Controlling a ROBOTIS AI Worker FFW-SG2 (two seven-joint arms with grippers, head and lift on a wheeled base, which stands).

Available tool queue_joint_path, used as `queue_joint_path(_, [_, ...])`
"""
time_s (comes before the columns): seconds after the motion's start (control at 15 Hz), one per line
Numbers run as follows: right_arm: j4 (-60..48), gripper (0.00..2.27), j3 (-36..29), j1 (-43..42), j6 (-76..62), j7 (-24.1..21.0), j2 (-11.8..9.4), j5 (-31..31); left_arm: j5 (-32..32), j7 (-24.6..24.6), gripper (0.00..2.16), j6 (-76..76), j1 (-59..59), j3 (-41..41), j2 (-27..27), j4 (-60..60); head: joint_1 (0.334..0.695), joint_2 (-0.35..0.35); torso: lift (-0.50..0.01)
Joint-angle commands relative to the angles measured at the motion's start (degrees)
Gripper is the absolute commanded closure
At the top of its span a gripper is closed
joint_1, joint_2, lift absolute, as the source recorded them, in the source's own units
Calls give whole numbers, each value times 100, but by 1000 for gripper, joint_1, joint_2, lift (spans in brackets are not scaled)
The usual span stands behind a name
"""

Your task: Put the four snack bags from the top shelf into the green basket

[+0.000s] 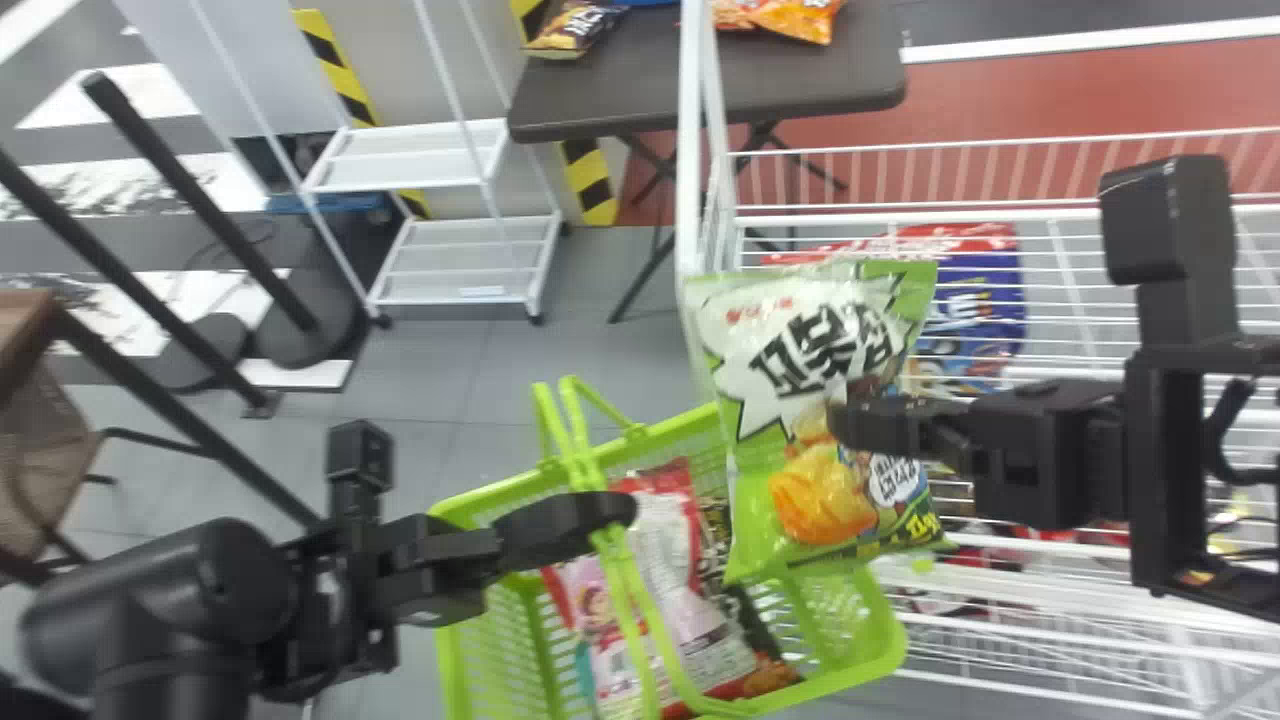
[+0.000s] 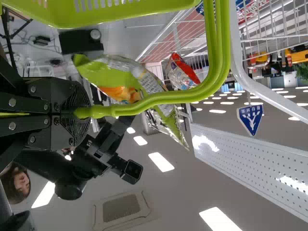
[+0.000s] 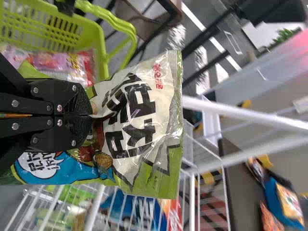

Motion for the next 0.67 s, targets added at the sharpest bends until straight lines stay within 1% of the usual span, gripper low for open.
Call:
queue_joint_path(0.0, [600,2253,551,-173,13,-147,5,-17,0,-66,2148,7,-5,4,-9,-1,695,335,0])
queue_joint_path(0.07, [820,2253,710,-235,13,-226,5,-52,9,-66,2148,7,-5,12,-9,8,695,350,0])
queue_joint_path(0.2, [1285,2253,920,-296,13,-235,5,-96,27,-66,2148,7,-14,30,-9,8,695,350,0])
queue_joint_path(0.33, [1619,2250,1114,-340,-86,-235,5,18,27,-66,2148,7,-49,12,-18,35,695,350,0])
queue_joint_path(0.4, [1760,2034,1123,-384,-86,-226,5,36,27,-66,2148,7,-58,4,-26,43,695,350,0])
queue_joint_path(0.47, [1795,1453,1114,-384,-69,-226,5,44,35,-66,2148,7,-58,4,-26,43,695,350,0])
queue_joint_path(0.53, [1769,211,1070,-375,-51,-217,5,97,35,-66,2148,7,-75,4,-18,70,695,350,0])
queue_joint_path(0.6, [1742,-2,964,-340,-34,-165,5,141,35,-66,2148,7,-93,4,-18,96,695,350,0])
